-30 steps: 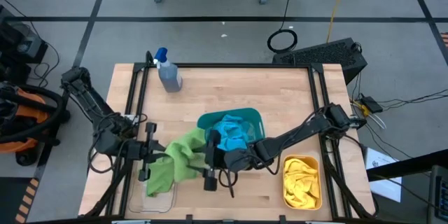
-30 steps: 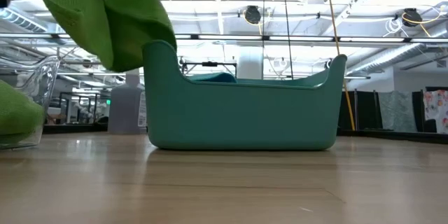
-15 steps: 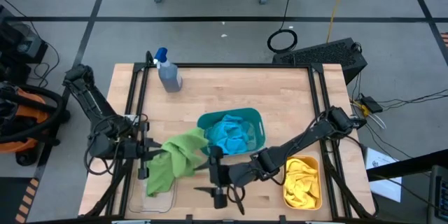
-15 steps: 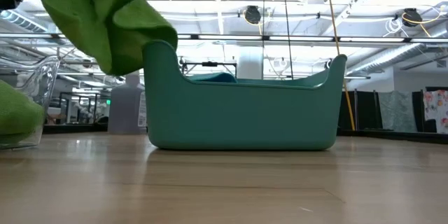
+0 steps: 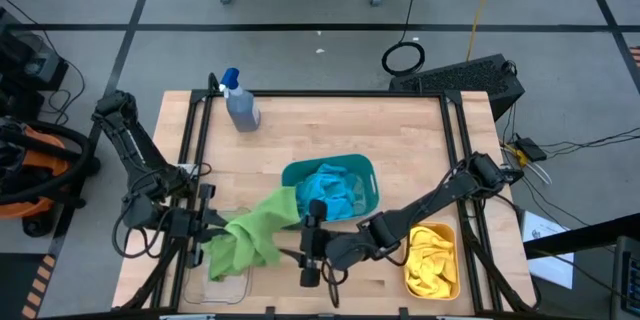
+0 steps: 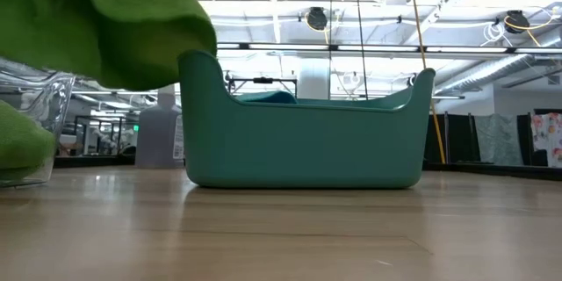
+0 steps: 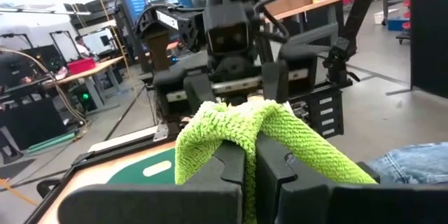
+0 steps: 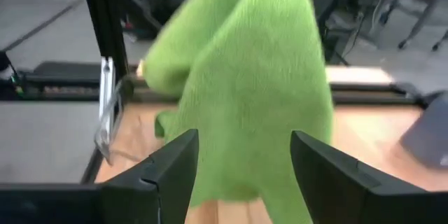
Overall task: Sort microfiber towel by color & place in baskets
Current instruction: Put the green microfiber towel into the transparent bin
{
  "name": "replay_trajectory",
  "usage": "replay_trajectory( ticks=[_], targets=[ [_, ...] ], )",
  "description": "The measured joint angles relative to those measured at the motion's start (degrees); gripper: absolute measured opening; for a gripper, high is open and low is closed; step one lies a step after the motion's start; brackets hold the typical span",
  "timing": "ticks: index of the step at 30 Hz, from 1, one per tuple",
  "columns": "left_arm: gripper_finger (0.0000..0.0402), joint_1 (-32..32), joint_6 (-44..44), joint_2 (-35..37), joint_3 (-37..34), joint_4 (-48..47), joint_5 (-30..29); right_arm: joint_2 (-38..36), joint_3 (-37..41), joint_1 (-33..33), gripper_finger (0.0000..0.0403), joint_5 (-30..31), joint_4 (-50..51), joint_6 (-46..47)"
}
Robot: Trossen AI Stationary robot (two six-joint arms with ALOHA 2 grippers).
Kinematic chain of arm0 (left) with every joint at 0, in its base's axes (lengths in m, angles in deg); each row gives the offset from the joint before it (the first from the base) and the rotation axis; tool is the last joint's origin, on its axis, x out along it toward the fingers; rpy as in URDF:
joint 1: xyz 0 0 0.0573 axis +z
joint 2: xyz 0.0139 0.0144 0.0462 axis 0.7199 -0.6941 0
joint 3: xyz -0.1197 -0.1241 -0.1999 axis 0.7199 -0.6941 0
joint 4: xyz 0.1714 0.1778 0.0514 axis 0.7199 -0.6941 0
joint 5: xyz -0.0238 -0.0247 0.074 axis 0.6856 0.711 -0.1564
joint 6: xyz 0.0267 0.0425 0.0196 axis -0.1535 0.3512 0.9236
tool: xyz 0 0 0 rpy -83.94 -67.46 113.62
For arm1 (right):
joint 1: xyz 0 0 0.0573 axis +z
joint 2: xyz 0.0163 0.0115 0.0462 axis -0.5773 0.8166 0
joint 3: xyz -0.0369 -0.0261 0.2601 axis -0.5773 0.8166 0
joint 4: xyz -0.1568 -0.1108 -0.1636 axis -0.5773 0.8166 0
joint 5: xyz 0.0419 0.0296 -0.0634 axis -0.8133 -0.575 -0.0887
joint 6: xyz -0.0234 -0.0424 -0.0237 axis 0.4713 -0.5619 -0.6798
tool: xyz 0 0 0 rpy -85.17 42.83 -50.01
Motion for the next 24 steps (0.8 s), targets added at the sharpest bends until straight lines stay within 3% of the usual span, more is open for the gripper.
replay_trajectory(
  ticks=[4, 12, 17, 24],
  targets=[
    [0.0008, 0.0, 0.0, 0.0, 0.0, -0.1, 0.0, 1.8, 0.0, -1.6, 0.0219, -4.8, 1.6, 2.8],
    [0.0008, 0.0, 0.5, 0.0, 0.0, -0.1, -2.2, 5.0, 0.0, -5.8, 0.0219, -18.6, -4.5, 2.8],
    [0.0008, 0.3, 0.4, 0.0, 0.0, -2.5, -6.7, 5.7, 0.0, -6.4, 0.0219, -25.5, -9.9, 0.5],
    [0.0008, 0.7, 8.5, 0.0, 0.0, -1.8, -6.2, 5.6, 0.0, -4.4, 0.0219, -27.2, -12.7, -3.4]
  ],
)
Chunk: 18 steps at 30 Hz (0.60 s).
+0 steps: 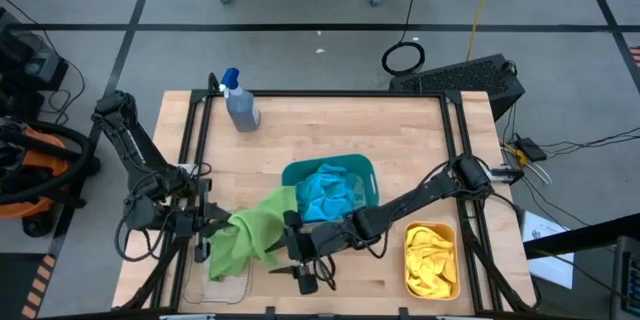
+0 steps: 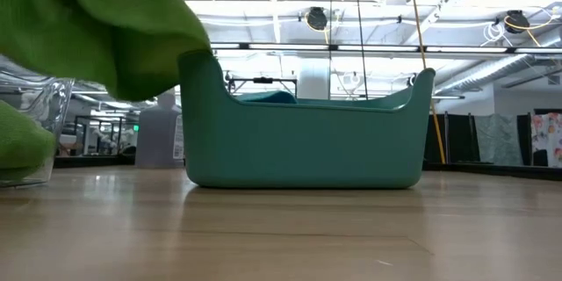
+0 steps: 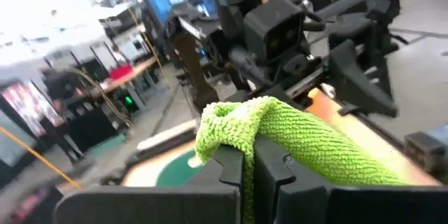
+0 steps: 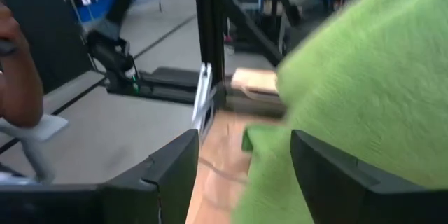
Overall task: Sort microfiber towel by color & place in baskets
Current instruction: Put the green microfiber towel into the transparent bin
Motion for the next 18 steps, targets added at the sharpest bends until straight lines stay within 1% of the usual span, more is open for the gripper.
replay_trajectory(
  ticks=[2, 3, 6, 9, 12, 15, 18],
  targets=[
    [0.0008, 0.5, 4.7, 0.0, 0.0, 2.9, 0.9, -0.1, 0.0, 0.1, 0.0219, 0.0, -1.5, -1.9],
    [0.0008, 0.8, 7.4, 0.0, 0.0, 4.0, 2.5, -0.1, -0.1, 0.1, 0.0219, 0.0, -2.3, -2.5],
    [0.0008, 1.5, 15.3, 0.0, 0.0, 4.9, 11.8, -0.1, -0.1, 0.1, 0.0219, 0.3, -3.8, -4.9],
    [0.0008, 2.0, 19.3, 0.0, 0.0, 4.9, 21.2, 0.0, -2.0, 0.2, 0.0219, 0.9, -2.7, -6.3],
    [0.0008, 2.0, 20.5, 0.0, 0.0, 4.1, 27.2, 0.0, -7.0, 1.1, 0.0219, 3.9, 3.2, -3.6],
    [0.0008, 2.0, 20.5, 0.0, 0.0, 3.6, 30.5, -0.1, -13.0, 3.4, 0.0219, 9.2, 13.1, -3.3],
    [0.0008, 2.0, 22.0, 0.0, 0.0, 3.6, 33.2, -0.1, -15.0, 5.7, 0.0219, 13.8, 19.8, -3.3]
  ],
)
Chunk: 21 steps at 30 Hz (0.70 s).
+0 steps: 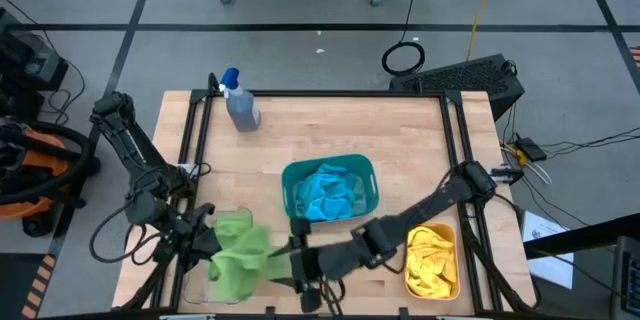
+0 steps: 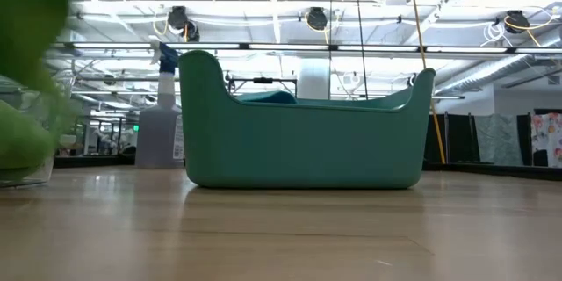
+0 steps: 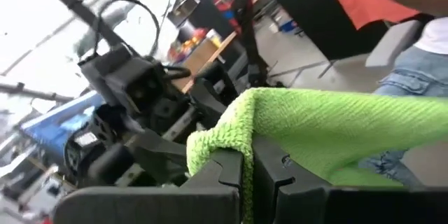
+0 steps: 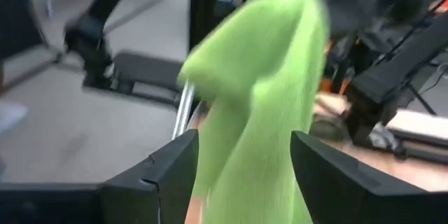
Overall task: Sort microfiber towel by color & place in baskets
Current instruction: Put the green microfiber towel into the transparent bin
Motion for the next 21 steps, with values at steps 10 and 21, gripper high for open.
replay_trajectory(
  ticks=[10, 21],
  targets=[
    [0.0008, 0.0, 7.1, 0.0, 0.0, 0.8, 9.7, 0.1, 1.8, 2.6, 0.0215, 16.4, 4.5, -0.1],
    [0.0008, 2.3, 8.8, 0.0, 0.0, 1.8, 13.4, 2.4, 6.6, -5.4, 0.0215, -3.3, -3.9, 6.0]
  ],
)
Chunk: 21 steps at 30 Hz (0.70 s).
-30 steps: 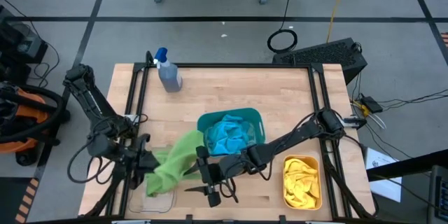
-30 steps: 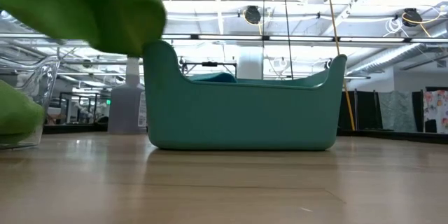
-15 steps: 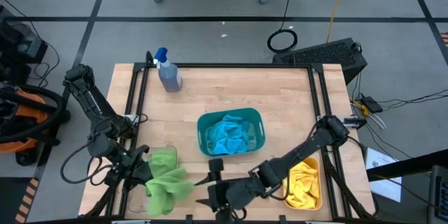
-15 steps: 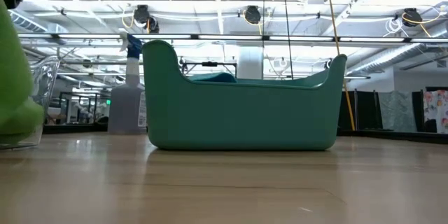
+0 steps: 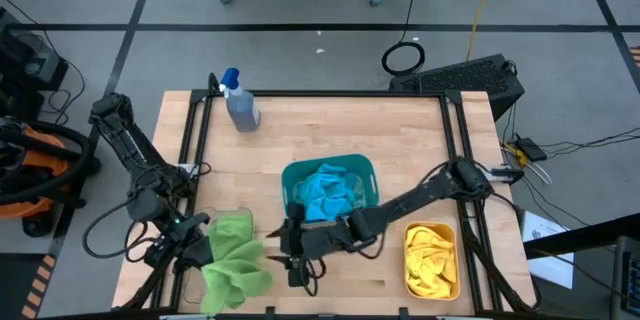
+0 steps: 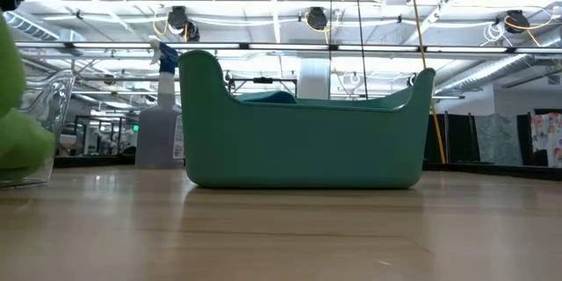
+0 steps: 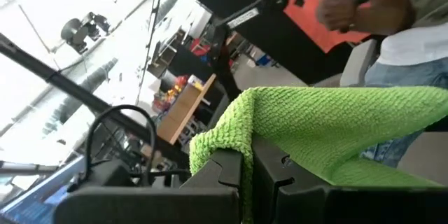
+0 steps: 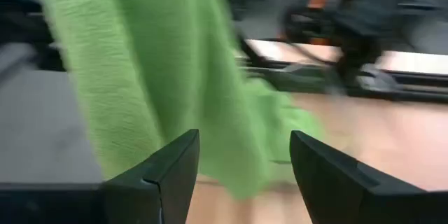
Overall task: Sort microfiber towel by color & place in baskets
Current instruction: Put the green microfiber towel into the transparent bin
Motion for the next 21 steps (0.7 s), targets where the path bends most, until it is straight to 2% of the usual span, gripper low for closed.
replay_trajectory(
  ticks=[3, 10, 14, 16, 21],
  targets=[
    [0.0008, 1.5, -1.0, 0.0, 0.0, 0.0, 0.0, 1.9, 0.0, -0.9, 0.0222, -7.0, -5.7, -2.5],
    [0.0008, 7.9, -0.9, 0.0, 0.0, 3.8, -3.0, 2.2, -3.6, -0.8, 0.0257, -3.8, -7.1, -6.5],
    [0.0008, 11.6, 2.1, 0.0, 0.0, 8.8, -1.2, 2.2, -5.1, 1.0, 0.0275, -4.0, -6.9, -7.7],
    [0.0008, 13.1, 2.7, 0.0, 0.0, 10.4, 3.5, 2.2, -5.5, 1.9, 0.0280, -4.2, -8.3, -9.2],
    [0.0008, 15.8, 2.6, 0.0, 0.0, 13.1, 24.5, 2.2, -5.9, 3.5, 0.0281, -4.3, -10.7, -15.4]
  ],
)
